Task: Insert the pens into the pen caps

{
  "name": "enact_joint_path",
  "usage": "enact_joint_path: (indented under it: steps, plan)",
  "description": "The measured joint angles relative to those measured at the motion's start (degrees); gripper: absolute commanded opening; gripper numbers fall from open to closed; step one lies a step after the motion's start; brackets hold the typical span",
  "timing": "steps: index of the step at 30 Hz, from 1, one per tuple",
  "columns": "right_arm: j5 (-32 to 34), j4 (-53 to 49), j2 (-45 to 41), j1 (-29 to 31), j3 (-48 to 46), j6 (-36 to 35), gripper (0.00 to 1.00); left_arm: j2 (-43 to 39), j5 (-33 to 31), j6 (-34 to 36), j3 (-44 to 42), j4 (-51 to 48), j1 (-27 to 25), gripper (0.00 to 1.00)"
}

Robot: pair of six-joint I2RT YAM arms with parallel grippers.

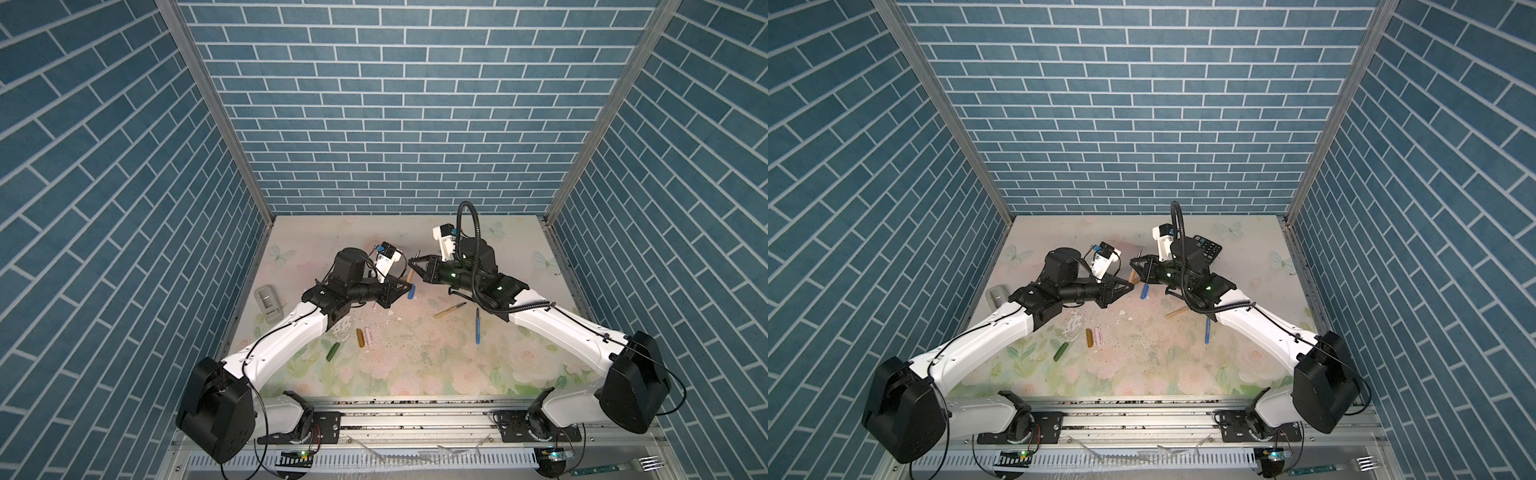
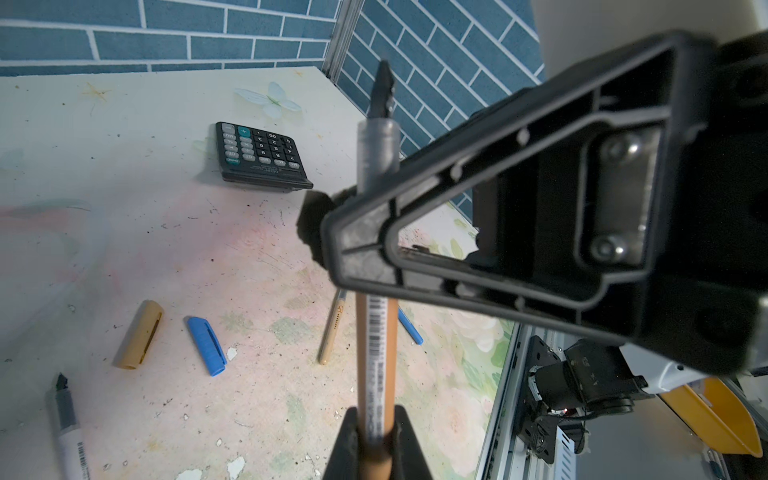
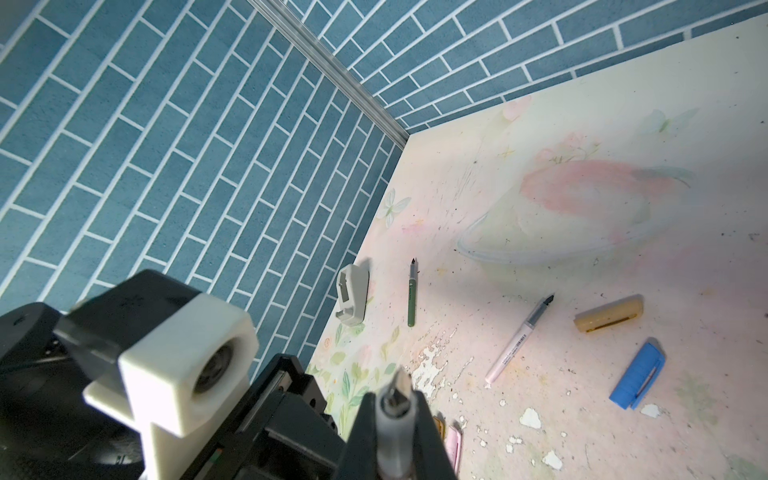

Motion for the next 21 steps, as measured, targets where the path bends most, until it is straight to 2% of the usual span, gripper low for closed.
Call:
enact_joint_path:
  steps: [1, 3, 6, 9, 13, 17, 21]
  plan:
    - [0.0, 0.0, 0.0, 0.0, -0.1, 0.0, 0.01, 0.0, 0.0, -0.1, -0.1, 0.0, 0.0, 0.03]
    - [0.0, 0.2, 0.1, 0.0, -0.1, 0.1, 0.09, 0.0, 0.0, -0.2, -0.2, 0.2, 0.0, 0.00]
    - [0.0, 0.2, 0.1, 0.0, -0.1, 1.4, 0.31, -0.1, -0.3, -0.1, -0.3, 0.4, 0.0, 0.00]
    - [-0.1, -0.2, 0.0, 0.1, -0.1, 1.5, 0.38, -0.5, -1.7, 0.1, -0.4, 0.5, -0.1, 0.00]
    - [2.0, -4.6, -2.2, 0.1, 0.0, 1.3, 0.37, -2.6, -7.8, 0.5, -0.5, 0.1, 0.3, 0.00]
    - [4.8, -11.1, -5.0, 0.1, 2.0, 0.4, 0.22, -6.4, -15.8, 0.4, -1.6, -0.5, 2.0, 0.00]
    - [6.8, -16.8, -4.7, 0.9, 4.8, -0.9, 0.14, -9.7, -24.5, 0.2, -2.1, -1.7, 3.9, 0.00]
